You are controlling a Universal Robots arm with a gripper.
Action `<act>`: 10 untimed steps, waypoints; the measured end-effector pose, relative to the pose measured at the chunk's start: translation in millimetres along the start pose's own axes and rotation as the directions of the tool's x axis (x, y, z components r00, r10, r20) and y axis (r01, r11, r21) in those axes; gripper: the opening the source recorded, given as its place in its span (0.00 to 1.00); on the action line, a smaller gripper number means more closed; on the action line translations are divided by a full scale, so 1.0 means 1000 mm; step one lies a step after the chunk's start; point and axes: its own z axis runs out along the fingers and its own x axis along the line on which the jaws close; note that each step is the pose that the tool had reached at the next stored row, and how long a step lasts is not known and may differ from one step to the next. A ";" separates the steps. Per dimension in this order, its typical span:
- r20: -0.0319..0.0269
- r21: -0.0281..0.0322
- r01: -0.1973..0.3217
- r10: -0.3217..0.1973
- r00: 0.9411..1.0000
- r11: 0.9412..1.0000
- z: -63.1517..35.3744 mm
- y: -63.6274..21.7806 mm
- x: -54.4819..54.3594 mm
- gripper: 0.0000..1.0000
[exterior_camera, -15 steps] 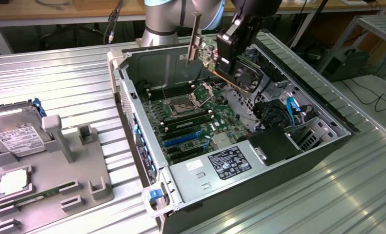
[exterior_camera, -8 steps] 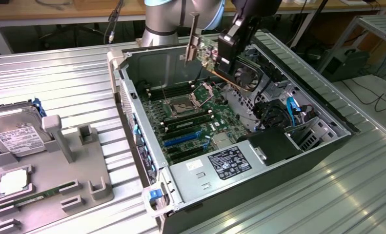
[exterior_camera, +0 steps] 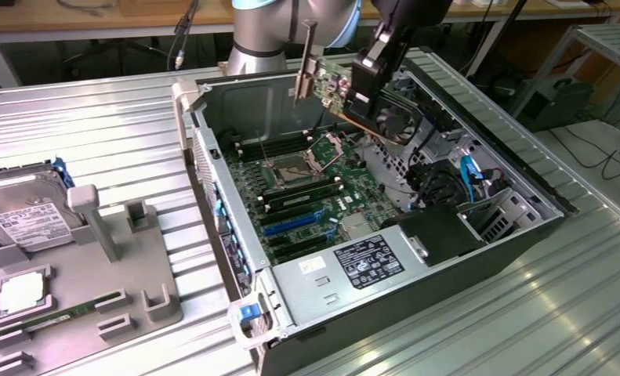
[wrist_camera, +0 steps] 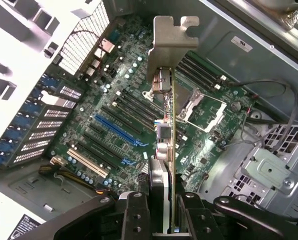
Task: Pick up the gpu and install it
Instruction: 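Insert the gpu into the slot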
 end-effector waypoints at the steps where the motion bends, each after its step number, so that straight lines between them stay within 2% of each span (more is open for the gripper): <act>1: 0.000 -0.002 0.009 -0.009 1.000 1.000 0.0000 0.0000 0.000 0.28; 10: 0.003 -0.013 0.078 -0.078 0.997 0.997 0.0000 -0.0001 0.000 0.28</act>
